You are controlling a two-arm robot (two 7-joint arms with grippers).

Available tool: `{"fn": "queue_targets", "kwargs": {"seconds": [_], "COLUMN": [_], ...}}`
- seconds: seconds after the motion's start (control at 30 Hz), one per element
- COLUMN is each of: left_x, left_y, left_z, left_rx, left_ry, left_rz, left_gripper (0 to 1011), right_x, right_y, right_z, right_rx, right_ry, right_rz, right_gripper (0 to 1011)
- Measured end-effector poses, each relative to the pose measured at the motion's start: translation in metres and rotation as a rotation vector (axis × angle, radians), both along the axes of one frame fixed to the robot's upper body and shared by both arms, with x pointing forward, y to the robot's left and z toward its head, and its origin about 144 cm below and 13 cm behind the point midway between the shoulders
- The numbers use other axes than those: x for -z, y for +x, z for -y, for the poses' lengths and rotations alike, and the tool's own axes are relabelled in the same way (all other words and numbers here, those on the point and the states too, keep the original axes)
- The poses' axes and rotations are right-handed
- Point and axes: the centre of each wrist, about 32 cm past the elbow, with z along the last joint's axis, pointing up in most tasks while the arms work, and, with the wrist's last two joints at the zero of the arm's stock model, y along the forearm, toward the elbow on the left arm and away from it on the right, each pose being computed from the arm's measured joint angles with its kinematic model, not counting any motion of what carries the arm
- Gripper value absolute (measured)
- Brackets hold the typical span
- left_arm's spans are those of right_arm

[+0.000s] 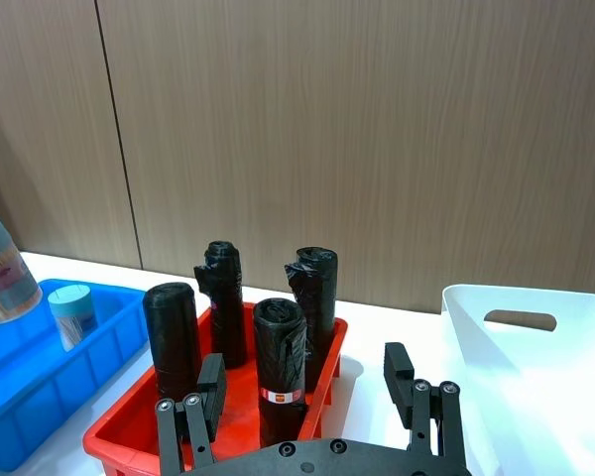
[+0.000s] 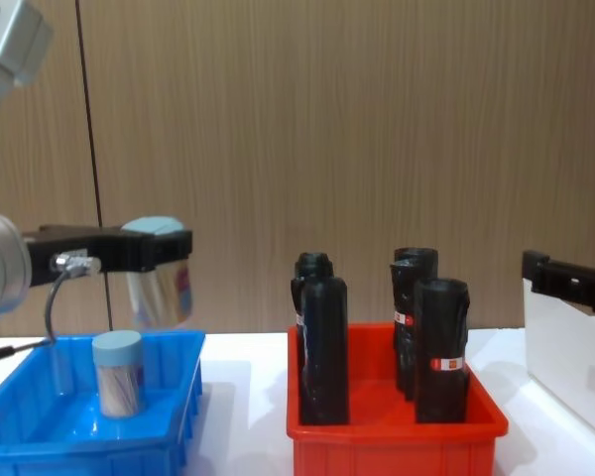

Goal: Pick the cotton swabs from the blue box and place them into the white box.

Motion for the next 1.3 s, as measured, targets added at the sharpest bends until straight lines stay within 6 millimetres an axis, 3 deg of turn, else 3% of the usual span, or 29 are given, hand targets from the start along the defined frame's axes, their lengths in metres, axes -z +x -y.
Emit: {"fn": "queue_targets", "kwargs": {"seconds": [0.67, 1.0, 1.3], "left_x": [-0.017, -0.026, -0.037], "left_y": [0.0, 0.015, 0.041], "left_z": [0.011, 0.018, 0.028], "left_rx": [0.19, 0.325, 0.451], "left_ry": [-0.08, -0.085, -0.036], "left_rz": [-0.009, -0.053, -0.092], "left_gripper": [666, 666, 666], "right_x": [0.0, 0.0, 0.0], "right_y": [0.0, 0.0, 0.0], "right_z": [0.0, 0.0, 0.0], "right_rx": [0.0, 0.0, 0.0], "right_ry": [0.0, 0.0, 0.0], "right_rz": [0.0, 0.0, 0.0], "right_gripper": [1002, 1001, 1002]}}
